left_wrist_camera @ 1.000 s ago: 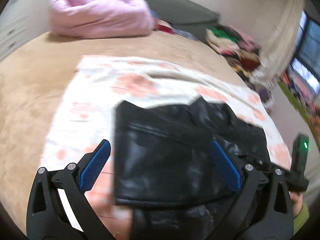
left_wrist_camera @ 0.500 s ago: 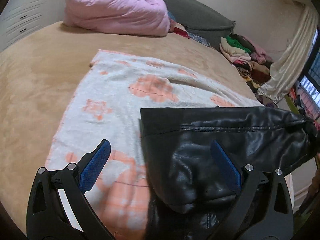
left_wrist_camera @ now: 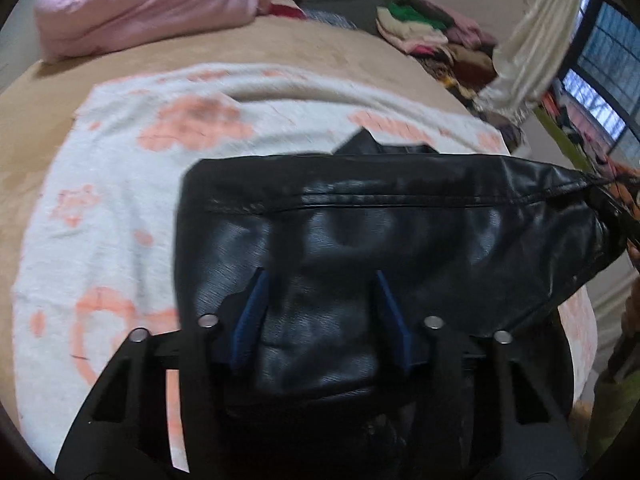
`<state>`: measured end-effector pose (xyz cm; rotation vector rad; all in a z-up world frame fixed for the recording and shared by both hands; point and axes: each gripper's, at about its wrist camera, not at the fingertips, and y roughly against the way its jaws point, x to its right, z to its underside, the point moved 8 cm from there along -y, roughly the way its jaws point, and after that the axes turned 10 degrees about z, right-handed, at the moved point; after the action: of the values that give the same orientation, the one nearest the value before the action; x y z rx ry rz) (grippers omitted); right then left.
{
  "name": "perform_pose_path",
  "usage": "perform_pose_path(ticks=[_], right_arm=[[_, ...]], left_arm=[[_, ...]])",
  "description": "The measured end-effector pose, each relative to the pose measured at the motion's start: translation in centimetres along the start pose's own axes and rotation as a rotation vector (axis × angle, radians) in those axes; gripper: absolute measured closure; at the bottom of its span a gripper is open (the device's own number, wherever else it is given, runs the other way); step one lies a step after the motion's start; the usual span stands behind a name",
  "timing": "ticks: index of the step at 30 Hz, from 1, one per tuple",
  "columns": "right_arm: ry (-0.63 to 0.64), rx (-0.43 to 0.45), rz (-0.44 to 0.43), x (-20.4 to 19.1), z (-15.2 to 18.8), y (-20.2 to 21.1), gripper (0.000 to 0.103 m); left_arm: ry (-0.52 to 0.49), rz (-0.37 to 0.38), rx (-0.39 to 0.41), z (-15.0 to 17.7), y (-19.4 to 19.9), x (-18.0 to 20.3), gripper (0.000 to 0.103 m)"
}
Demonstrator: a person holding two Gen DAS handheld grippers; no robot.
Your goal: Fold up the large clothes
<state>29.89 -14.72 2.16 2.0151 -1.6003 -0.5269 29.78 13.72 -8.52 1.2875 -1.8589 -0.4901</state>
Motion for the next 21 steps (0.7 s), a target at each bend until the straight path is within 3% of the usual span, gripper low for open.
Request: perform_pose_path(ticks=[7,14,16,20,21], right_arm=[[-0.034,-0.041,0.001,0.9,2.1,-0.8,0.098],[-0.048,-0.086,0.021,1.0,3.4,-2.0,0.095],[-0.055,-0.116,0.035,1.2,3.8,-2.4,0.084],[-0.098,-0.118,0.068,2.4,4.1,-2.2,0.074],[-0.118,-0.097,0.101,3.0,4.0,-1.7,0.065]], left_arm=[[0.011,0.021,-0.062,1.3,-1.2,-0.2,0.059],[-0.009,-0.007,-0.098,2.0,-2.2,-0.3,0.059],[-0.008,-0.01,-0.101,2.1,-2.4,-0.4,0.059],[0.001,-0.002,-0.096,2.0,-2.4,-0.5,0.059],[0.005,0.0,-0.094,1.9,-2.4,-0.6,0.059]])
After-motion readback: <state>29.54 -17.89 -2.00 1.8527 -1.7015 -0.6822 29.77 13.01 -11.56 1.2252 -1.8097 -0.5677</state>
